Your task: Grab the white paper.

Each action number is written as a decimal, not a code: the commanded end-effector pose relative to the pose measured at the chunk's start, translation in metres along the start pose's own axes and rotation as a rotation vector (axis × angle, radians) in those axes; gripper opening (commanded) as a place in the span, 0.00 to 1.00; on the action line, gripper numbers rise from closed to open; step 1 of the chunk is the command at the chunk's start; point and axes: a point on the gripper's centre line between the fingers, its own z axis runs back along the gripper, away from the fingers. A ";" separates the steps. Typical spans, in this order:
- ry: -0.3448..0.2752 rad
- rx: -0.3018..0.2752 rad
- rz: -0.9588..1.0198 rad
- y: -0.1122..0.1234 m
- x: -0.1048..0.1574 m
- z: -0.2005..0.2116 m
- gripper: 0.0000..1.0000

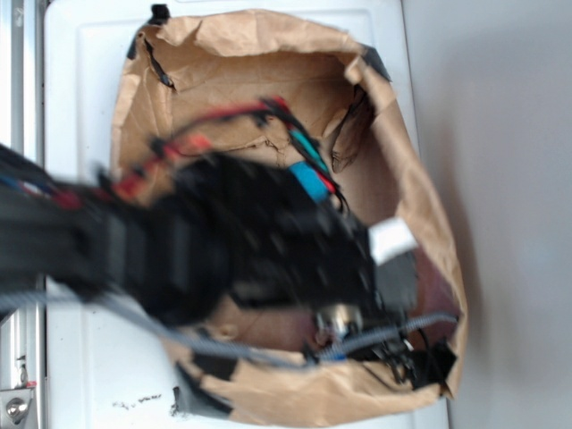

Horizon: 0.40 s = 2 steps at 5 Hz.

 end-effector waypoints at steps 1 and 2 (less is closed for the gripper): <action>-0.055 -0.011 0.003 -0.007 0.007 0.014 0.00; -0.026 -0.075 0.014 0.000 0.013 0.041 0.00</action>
